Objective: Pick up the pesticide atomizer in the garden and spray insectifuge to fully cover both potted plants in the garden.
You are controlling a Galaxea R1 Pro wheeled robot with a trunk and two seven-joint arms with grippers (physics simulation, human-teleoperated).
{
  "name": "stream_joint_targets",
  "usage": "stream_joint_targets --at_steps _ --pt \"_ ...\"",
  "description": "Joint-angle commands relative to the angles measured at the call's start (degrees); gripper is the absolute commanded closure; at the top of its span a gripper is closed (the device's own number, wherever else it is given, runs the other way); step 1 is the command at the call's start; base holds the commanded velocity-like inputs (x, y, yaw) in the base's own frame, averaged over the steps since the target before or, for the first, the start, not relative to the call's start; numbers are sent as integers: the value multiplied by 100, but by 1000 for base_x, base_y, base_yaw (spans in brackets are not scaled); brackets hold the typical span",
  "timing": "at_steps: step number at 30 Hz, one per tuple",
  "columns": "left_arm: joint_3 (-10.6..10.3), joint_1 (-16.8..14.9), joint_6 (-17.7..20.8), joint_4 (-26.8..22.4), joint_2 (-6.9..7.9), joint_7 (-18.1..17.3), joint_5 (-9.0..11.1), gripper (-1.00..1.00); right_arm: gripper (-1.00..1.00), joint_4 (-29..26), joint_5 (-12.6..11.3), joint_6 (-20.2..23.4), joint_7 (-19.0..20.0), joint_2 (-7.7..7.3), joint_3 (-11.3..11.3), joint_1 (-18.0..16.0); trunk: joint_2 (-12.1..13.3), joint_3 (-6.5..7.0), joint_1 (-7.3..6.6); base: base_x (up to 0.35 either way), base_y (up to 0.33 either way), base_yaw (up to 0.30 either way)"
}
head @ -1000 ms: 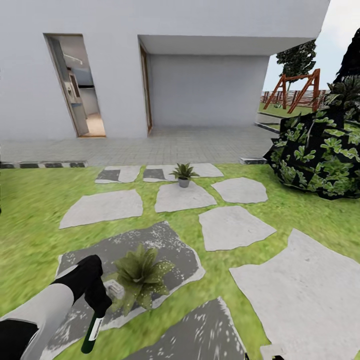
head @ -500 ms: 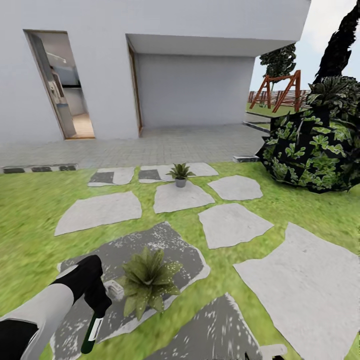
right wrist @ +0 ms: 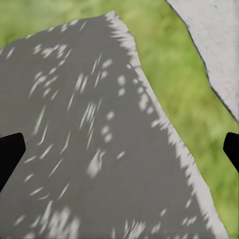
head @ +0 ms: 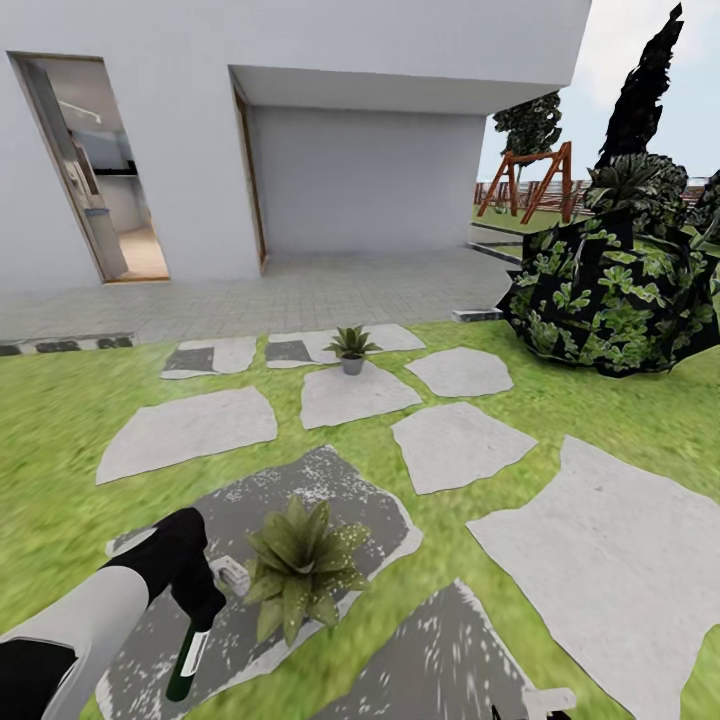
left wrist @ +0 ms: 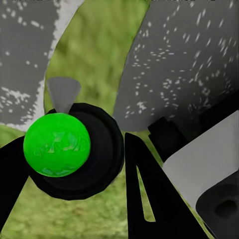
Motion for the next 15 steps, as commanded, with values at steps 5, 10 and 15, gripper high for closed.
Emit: stream_joint_targets --at_steps 5,10,15 --pt "-3 -1 37 -17 -1 -61 -40 100 -100 3 56 -25 -22 -2 -33 -4 -2 -5 -1 0 0 0" --pt "-1 -1 40 -21 -8 -71 -38 100 -100 2 55 -26 -24 -3 -33 -4 -2 -5 -1 0 0 -121" --pt "0 -1 44 -19 -8 -72 -38 100 -100 2 55 -26 -22 -1 -33 -4 -2 -5 -1 0 0 -251"
